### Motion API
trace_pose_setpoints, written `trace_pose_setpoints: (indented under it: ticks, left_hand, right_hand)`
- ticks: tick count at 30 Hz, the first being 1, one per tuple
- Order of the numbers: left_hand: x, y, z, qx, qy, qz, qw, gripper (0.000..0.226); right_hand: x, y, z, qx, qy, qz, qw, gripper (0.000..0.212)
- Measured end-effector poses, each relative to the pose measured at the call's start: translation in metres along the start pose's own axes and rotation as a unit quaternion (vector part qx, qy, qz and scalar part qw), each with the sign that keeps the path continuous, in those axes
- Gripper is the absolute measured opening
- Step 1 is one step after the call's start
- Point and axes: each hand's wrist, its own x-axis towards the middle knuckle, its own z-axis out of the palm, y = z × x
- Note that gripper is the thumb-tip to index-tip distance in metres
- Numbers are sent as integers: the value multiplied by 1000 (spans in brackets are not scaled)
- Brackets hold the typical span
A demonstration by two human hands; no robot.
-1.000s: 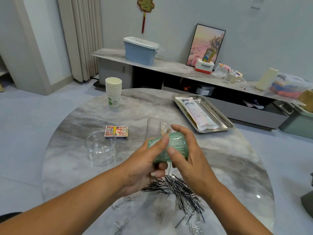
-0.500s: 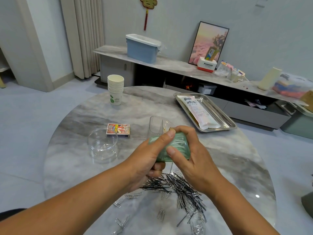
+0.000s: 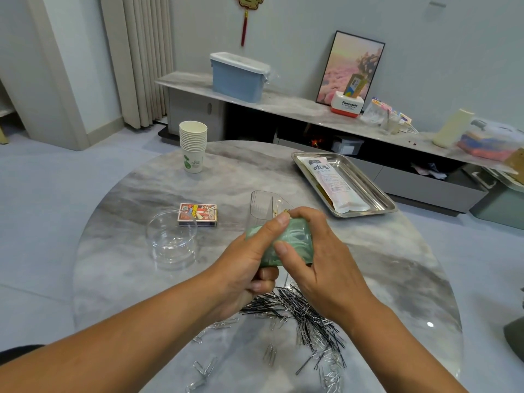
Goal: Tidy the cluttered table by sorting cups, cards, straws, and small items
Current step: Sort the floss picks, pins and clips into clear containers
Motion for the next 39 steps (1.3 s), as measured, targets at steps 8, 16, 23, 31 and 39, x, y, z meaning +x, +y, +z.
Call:
trace_pose_setpoints:
  ticks: [8,16,23,31,39]
  left_hand:
    - [2,-10,-3,-12,38,8,999,39]
    - [5,-14,-7,110,31,64,991,72]
    - [5,16,-36,453,-20,141,880,69]
    - [9,-23,-52,508,-7,159,847,75]
    - [6,-24,-75,423,109,140,889,72]
  right_hand:
    - [-4,3,9,1,-37,9,999,58]
    - [3,-4,15,148,16,70,986,36]
    - [15,6,-2,88,-11,96,991,45]
    - [-2,-9,29,-41,-124,81,988,53]
    - [2,12,25,175,1,159,972,80]
